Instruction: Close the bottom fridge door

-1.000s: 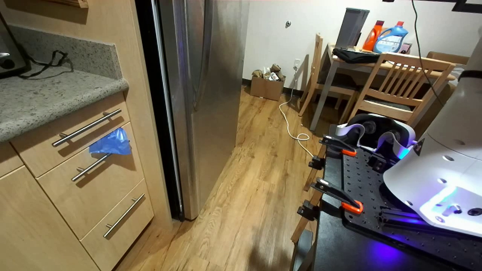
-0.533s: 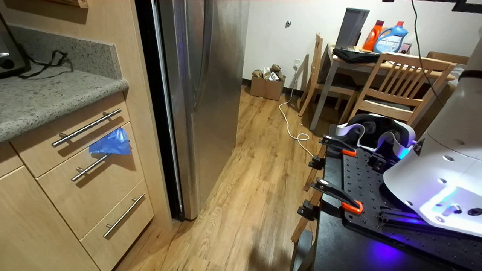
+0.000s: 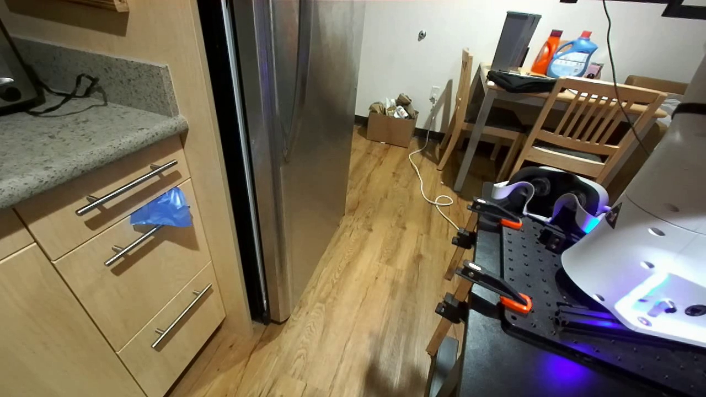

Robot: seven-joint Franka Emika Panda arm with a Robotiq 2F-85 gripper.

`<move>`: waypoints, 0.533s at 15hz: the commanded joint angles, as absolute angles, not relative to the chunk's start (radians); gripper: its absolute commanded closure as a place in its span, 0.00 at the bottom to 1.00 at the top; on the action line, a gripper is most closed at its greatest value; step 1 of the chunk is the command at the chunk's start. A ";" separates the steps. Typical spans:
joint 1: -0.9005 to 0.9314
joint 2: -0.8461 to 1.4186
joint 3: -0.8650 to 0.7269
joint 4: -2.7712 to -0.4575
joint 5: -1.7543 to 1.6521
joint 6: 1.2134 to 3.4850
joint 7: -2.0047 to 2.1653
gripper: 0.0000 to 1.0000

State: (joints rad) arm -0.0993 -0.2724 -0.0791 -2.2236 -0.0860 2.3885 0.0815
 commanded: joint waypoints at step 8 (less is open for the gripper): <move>-0.098 -0.186 -0.087 -2.232 -0.085 2.621 0.041 1.00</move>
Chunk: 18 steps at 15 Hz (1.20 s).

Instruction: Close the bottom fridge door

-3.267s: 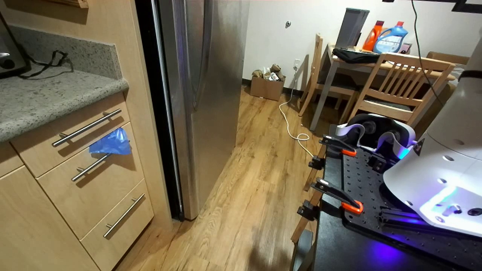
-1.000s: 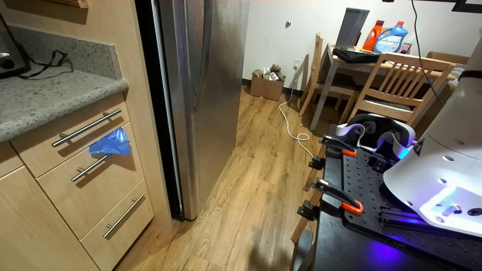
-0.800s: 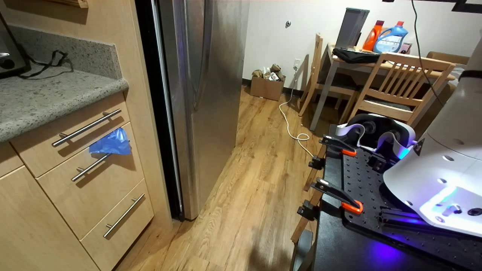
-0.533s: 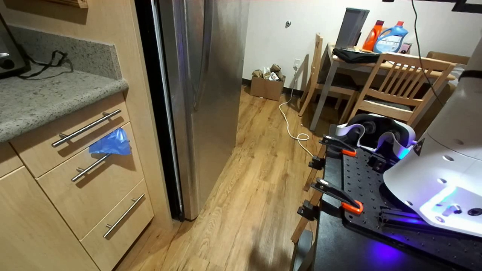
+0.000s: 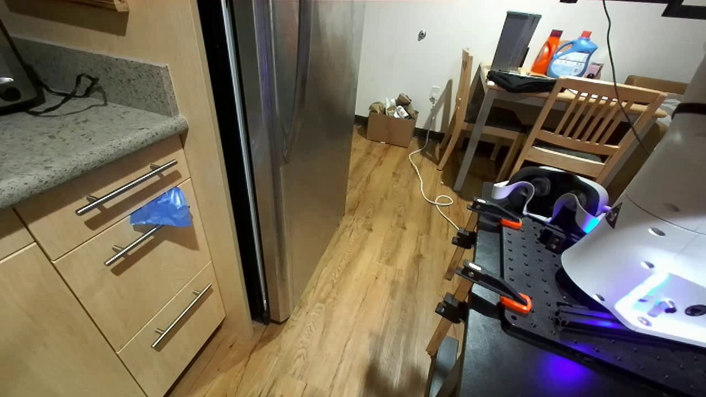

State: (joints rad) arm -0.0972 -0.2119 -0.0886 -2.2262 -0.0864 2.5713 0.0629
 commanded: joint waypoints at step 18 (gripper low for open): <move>-0.091 -0.093 -0.084 -2.157 -0.070 2.718 0.020 0.91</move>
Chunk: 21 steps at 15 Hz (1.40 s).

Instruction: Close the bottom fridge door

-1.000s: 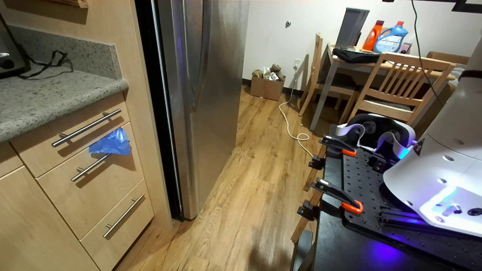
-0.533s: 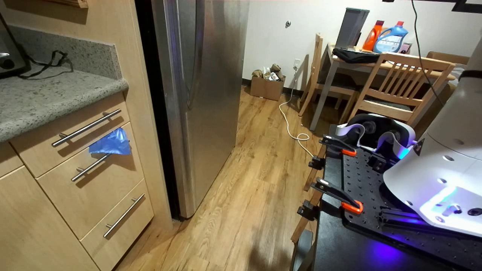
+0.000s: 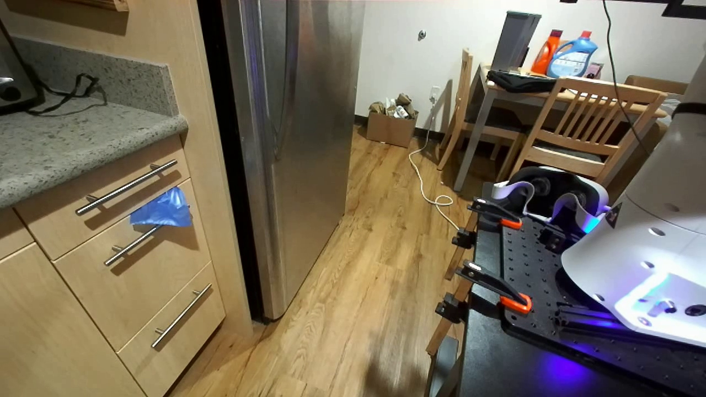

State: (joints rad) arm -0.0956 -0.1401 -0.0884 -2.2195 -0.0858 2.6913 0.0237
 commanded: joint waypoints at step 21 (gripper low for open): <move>-0.074 -0.453 -0.082 -2.257 -0.107 2.006 -0.030 0.00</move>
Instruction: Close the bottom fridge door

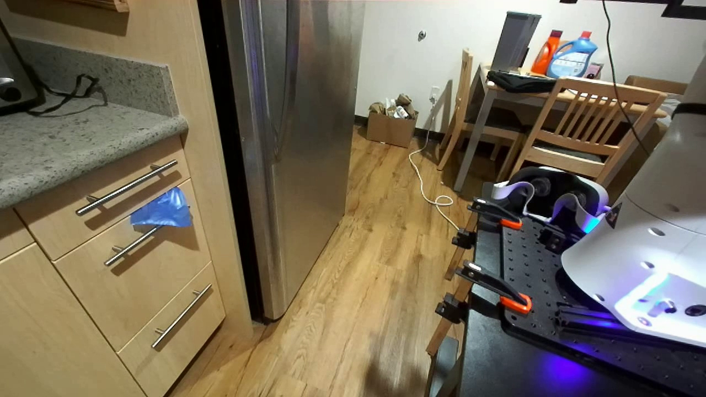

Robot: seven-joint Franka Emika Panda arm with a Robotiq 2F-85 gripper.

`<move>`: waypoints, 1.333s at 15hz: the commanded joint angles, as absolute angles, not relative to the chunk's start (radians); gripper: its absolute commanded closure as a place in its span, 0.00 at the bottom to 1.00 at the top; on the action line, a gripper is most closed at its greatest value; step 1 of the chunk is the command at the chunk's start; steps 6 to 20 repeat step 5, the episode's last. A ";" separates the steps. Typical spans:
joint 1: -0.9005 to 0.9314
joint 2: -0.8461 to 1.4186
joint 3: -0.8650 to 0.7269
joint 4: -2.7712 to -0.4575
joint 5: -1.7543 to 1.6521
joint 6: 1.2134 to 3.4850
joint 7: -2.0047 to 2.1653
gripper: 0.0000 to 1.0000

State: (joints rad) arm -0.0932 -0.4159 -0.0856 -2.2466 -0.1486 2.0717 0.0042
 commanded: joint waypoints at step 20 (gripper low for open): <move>-0.073 -0.438 -0.078 -2.245 -0.110 2.011 -0.004 0.00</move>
